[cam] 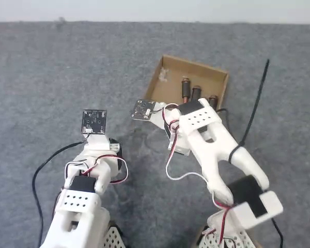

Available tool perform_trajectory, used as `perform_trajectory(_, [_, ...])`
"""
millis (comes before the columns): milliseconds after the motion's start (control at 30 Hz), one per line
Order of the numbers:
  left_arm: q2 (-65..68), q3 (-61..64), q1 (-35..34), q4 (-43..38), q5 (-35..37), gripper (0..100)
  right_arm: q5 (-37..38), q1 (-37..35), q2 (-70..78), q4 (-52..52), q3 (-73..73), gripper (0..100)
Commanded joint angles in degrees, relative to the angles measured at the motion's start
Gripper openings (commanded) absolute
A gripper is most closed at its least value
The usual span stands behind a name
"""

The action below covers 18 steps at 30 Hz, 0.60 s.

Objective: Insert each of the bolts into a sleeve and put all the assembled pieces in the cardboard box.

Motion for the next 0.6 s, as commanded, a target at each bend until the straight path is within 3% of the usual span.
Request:
perform_trajectory(0, [-0.88,-0.31,-0.26,-1.23,-0.53,2,3.08,2.95,1.71,-0.92,-3.69,17.3])
perform_trajectory(167, [-0.88,-0.31,-0.26,-1.23,-0.53,2,6.77,4.88,6.37,-2.59,-5.27,18.0])
perform_trajectory(467, [-0.88,-0.31,-0.26,-1.23,-0.53,2,6.42,2.68,9.1,-4.7,-5.1,17.8])
perform_trajectory(567, [-0.88,-0.31,-0.26,-1.23,-0.53,2,6.33,0.92,9.1,-4.18,-4.84,12.4])
